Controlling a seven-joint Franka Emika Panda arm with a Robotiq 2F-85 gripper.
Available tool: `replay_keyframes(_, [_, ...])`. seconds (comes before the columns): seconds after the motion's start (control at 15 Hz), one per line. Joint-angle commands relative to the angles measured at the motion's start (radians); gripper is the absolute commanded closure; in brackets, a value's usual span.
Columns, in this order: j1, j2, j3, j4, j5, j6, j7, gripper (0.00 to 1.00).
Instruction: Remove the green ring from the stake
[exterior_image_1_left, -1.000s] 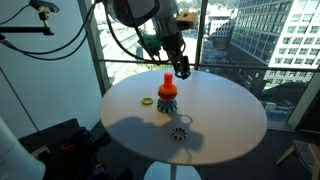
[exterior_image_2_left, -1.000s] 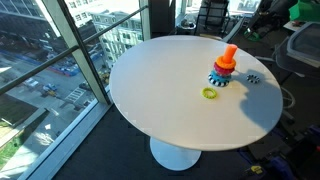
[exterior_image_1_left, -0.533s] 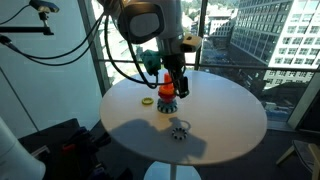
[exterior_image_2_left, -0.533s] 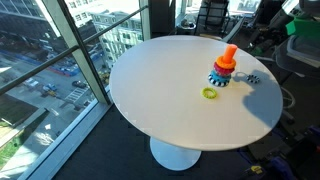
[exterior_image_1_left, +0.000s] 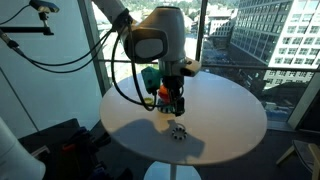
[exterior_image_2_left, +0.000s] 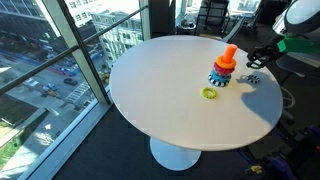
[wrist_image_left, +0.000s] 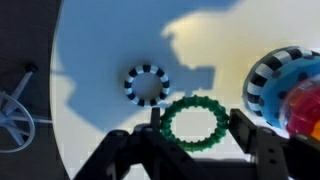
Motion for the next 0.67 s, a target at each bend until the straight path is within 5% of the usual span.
replay_keyframes(0.0, [-0.011,0.051,-0.007,0.027,-0.002,0.014,0.004,0.55])
replay_keyframes(0.6, [-0.002,0.129,-0.019,0.058,-0.019,0.028,0.022,0.55])
